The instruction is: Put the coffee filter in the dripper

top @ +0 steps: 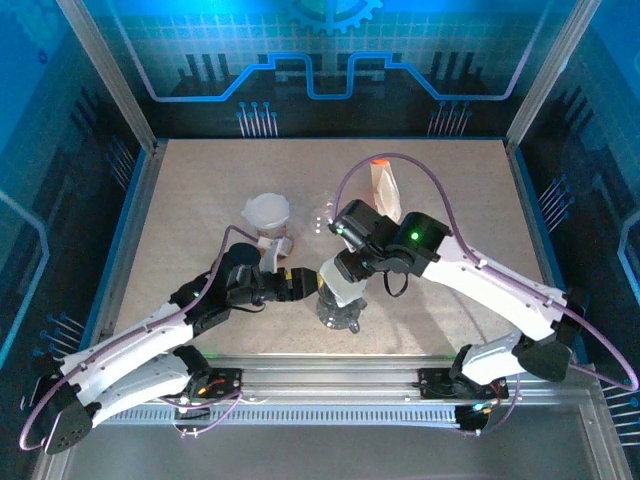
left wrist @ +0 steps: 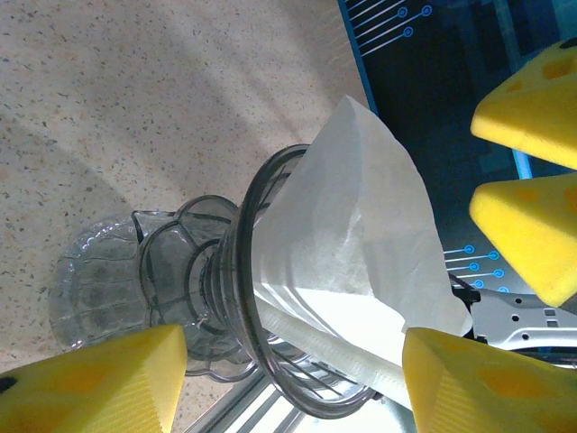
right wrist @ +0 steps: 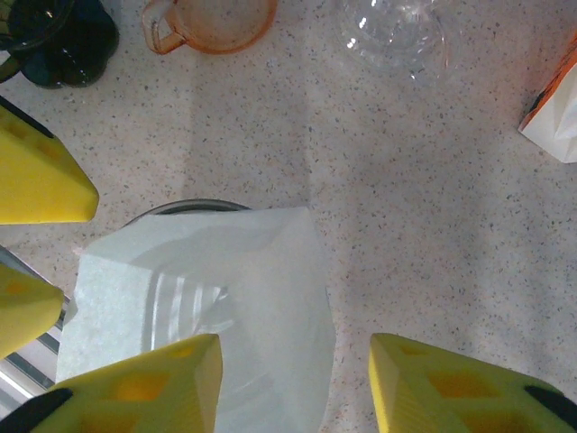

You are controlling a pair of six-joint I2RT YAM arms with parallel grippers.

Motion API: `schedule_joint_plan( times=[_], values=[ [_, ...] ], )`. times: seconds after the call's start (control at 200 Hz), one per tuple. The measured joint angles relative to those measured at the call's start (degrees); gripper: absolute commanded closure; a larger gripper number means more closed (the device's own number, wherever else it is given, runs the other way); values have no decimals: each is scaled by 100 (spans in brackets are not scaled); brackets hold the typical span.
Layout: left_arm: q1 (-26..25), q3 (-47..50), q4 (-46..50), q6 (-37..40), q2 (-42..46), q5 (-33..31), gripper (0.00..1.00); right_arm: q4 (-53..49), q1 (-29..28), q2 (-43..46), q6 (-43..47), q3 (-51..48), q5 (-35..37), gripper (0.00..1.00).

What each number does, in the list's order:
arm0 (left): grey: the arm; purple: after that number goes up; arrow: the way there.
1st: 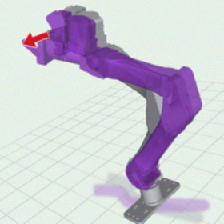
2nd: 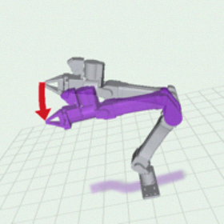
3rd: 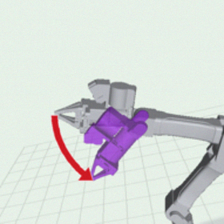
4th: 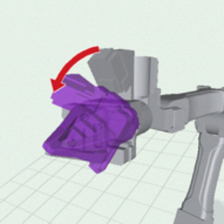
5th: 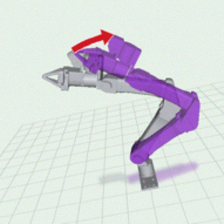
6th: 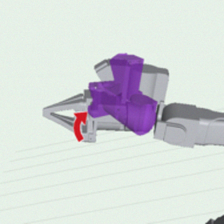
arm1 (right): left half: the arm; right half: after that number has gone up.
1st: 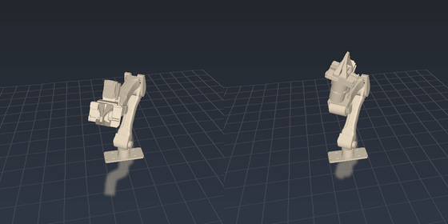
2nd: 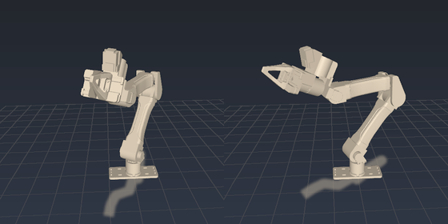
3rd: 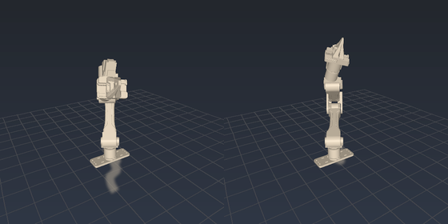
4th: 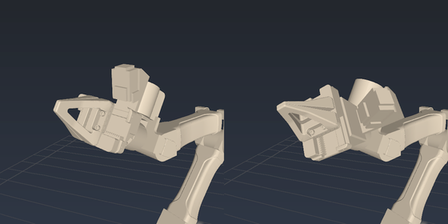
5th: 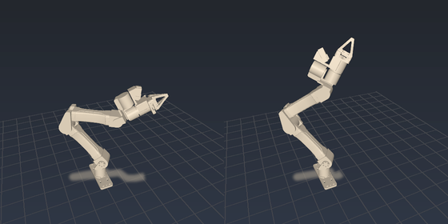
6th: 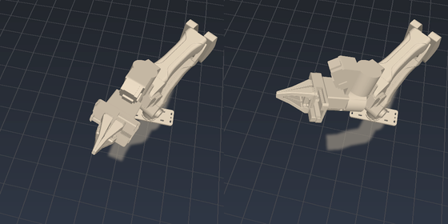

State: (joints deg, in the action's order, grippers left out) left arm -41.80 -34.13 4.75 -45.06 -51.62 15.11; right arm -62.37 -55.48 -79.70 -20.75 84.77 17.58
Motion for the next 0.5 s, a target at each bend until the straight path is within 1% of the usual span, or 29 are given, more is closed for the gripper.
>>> schedule_joint_plan(
  times=[0.185,0.31,0.5],
  values=[
    [0,-2,-15,0,-22,2,38,103,0,227,-72,-437,-2,48],
    [0,-2,-15,-2,-66,4,39,203,4,269,-153,-728,-55,51],
    [0,-2,-15,-2,-70,22,39,332,-17,289,-177,-911,-151,51]
  ],
)
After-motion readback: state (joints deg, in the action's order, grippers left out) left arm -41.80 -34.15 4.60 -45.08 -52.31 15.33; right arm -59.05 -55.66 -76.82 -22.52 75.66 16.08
